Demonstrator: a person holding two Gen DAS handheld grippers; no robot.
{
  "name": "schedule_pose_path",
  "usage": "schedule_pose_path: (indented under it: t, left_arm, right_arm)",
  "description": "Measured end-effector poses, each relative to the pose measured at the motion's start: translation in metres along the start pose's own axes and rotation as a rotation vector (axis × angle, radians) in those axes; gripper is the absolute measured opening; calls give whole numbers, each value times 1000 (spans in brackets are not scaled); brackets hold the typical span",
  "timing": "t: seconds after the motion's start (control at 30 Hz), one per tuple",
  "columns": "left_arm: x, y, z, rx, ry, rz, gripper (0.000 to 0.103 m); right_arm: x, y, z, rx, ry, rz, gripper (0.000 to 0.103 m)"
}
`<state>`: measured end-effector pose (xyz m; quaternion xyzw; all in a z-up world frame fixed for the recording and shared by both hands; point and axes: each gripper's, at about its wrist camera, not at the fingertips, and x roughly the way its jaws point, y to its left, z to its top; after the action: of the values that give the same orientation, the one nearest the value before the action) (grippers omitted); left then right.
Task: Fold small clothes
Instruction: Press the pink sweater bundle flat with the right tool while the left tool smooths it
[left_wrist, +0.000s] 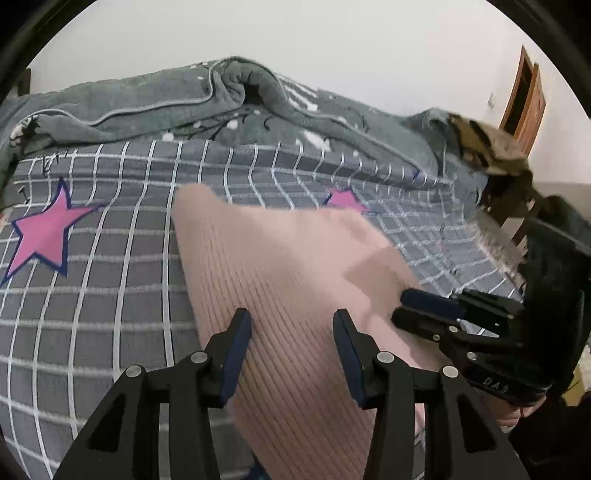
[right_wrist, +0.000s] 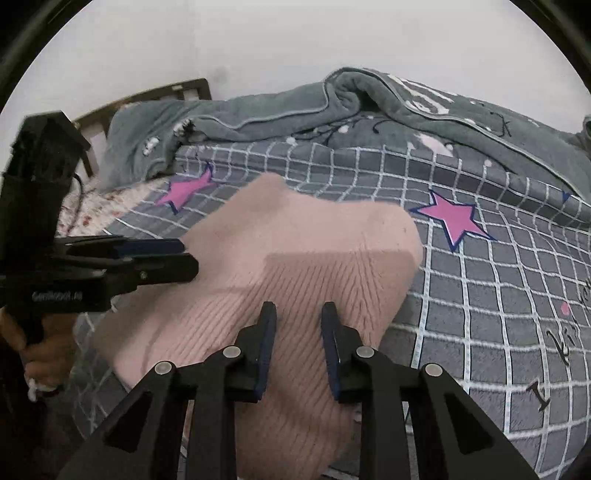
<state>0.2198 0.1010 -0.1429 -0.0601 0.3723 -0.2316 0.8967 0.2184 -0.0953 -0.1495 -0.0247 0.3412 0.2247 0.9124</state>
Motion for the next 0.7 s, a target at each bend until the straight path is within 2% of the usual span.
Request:
schedule_pose_path:
  t: [0.1, 0.2, 0.3, 0.43, 0.7]
  left_arm:
    - [13, 12, 25, 1, 3, 50, 44]
    - [32, 24, 47, -13, 10, 23, 44]
    - [50, 29, 61, -1, 21, -5, 44]
    - [77, 38, 63, 2, 50, -1, 44]
    - [87, 45, 64, -12, 24, 8, 44]
  right_arm:
    - [-1, -10, 17, 16, -33, 10, 25]
    - [7, -20, 37, 17, -56, -13, 26]
    - [24, -29, 44, 23, -37, -20, 26]
    - [49, -48, 37, 66, 25, -51, 26]
    - [59, -61, 31, 119, 33, -65, 26]
